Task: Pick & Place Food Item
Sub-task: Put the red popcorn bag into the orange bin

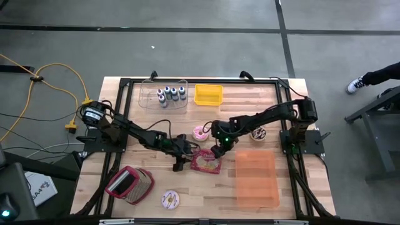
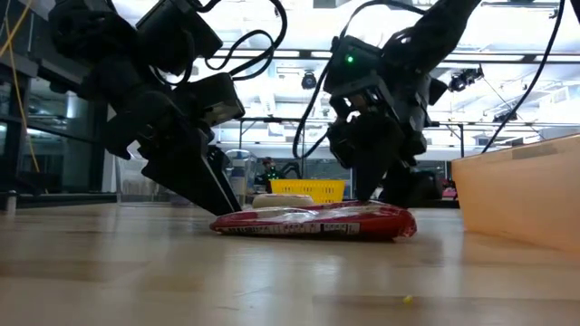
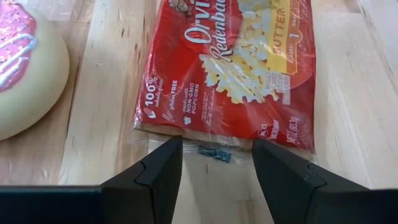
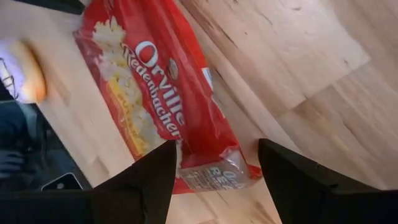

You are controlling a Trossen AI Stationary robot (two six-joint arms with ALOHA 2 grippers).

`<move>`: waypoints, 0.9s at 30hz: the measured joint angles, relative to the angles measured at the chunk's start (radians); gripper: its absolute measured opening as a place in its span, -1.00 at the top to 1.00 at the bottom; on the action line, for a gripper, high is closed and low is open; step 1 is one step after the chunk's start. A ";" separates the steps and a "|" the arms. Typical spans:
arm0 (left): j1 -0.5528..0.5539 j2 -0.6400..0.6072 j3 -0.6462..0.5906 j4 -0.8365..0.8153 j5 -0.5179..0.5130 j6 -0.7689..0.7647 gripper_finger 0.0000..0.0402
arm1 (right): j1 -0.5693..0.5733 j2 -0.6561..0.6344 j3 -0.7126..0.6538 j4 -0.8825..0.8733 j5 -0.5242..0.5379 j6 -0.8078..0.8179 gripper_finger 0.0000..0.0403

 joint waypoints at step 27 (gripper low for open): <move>0.002 0.000 0.000 0.000 -0.018 -0.003 0.06 | 0.001 0.020 -0.006 0.237 -0.151 0.047 0.04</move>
